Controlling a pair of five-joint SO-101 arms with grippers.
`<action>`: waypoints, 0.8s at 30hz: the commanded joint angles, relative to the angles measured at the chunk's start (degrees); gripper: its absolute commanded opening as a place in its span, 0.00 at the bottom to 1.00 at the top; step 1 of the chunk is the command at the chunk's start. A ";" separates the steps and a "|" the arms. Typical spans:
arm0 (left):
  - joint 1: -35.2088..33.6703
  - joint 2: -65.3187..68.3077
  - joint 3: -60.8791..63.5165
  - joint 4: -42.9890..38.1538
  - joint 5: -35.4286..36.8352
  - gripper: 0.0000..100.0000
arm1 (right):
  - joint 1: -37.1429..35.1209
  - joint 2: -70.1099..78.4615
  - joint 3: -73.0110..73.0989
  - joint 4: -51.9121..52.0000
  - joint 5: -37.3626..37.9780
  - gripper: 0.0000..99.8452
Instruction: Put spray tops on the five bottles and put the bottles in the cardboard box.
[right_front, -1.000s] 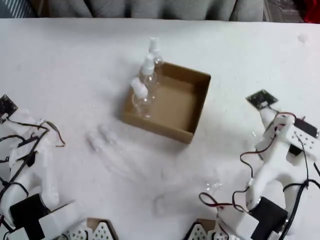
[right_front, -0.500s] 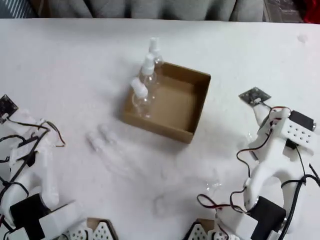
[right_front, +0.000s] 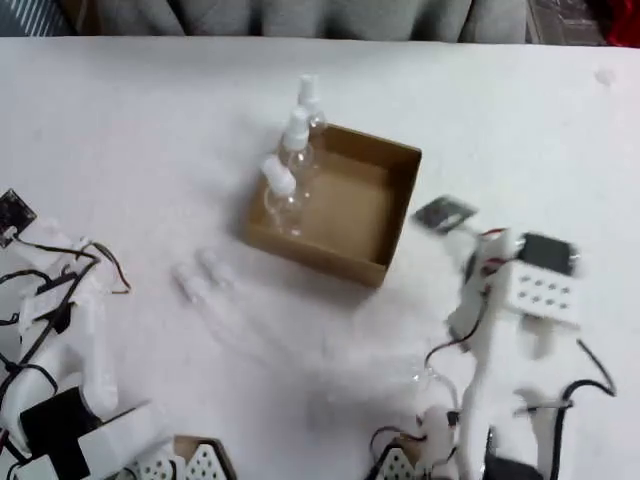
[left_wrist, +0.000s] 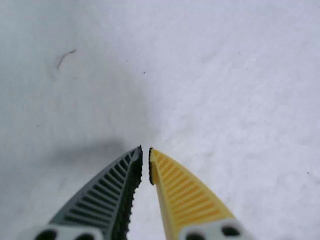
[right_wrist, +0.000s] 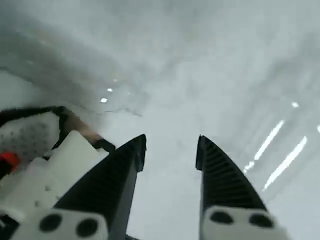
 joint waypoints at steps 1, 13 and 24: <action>0.48 0.40 -2.64 -1.32 0.00 0.02 | -7.08 -6.99 4.92 0.92 8.18 0.15; 0.57 0.40 -2.64 -1.41 0.00 0.02 | -30.20 -16.40 17.93 -1.19 10.81 0.31; 0.57 0.40 -2.64 -1.41 0.00 0.02 | -38.20 -16.40 27.08 -11.47 9.76 0.31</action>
